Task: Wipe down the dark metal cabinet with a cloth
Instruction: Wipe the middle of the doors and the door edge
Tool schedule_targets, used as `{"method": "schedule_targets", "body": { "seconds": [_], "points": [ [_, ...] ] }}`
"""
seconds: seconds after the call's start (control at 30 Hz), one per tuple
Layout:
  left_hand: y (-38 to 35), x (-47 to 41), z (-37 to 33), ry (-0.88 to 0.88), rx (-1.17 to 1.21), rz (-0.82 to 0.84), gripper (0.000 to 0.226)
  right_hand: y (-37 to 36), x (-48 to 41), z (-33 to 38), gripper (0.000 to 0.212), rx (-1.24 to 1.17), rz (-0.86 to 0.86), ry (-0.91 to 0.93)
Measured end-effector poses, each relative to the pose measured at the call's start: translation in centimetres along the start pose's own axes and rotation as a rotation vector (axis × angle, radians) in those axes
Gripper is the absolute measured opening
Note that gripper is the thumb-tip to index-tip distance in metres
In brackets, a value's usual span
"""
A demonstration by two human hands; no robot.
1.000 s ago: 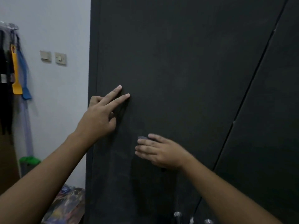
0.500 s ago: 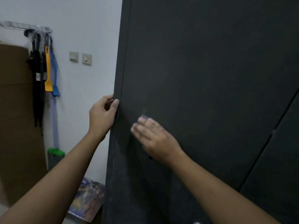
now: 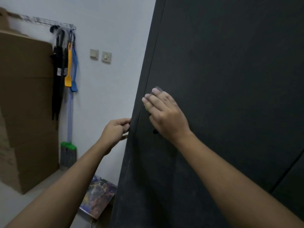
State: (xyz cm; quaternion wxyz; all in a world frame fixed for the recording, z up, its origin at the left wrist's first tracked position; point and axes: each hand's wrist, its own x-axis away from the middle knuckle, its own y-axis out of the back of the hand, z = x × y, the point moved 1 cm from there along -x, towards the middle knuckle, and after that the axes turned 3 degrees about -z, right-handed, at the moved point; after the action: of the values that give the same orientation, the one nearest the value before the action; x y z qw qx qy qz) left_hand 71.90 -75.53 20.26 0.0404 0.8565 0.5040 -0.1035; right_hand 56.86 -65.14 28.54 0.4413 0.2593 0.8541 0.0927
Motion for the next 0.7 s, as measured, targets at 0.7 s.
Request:
{"method": "schedule_targets", "body": {
  "seconds": [0.7],
  "points": [
    [1.7, 2.4, 7.6, 0.148, 0.090, 0.086, 0.081, -4.5, 2.7, 6.8, 0.047, -0.117, 0.240, 0.201]
  ]
}}
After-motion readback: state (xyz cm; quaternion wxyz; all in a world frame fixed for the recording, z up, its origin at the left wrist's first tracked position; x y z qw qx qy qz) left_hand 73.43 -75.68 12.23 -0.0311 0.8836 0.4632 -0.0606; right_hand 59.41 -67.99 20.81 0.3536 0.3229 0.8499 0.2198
